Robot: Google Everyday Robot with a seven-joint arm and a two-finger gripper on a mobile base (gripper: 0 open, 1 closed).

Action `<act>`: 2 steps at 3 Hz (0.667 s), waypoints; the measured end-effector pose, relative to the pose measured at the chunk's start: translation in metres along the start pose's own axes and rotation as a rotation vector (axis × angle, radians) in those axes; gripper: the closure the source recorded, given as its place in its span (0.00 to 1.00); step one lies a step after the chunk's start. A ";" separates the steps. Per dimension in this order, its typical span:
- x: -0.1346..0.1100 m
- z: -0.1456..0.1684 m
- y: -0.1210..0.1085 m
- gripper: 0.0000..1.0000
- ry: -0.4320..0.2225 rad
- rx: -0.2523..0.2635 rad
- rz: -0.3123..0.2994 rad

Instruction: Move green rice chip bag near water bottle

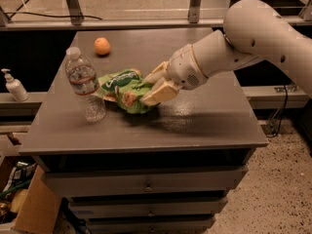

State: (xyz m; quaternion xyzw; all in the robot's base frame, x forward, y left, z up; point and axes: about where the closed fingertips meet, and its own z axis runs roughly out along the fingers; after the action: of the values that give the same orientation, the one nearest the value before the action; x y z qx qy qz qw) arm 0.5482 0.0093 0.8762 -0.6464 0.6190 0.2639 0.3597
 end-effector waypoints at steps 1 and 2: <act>0.004 0.015 0.001 0.84 0.014 -0.016 0.006; 0.011 0.024 0.003 0.61 0.033 -0.023 0.018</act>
Offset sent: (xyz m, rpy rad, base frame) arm 0.0024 0.0117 -0.0369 -0.0559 0.0467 -0.0124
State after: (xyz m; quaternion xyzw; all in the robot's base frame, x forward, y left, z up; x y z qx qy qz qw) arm 0.5490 0.0220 0.8525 -0.6491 0.6277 0.2636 0.3394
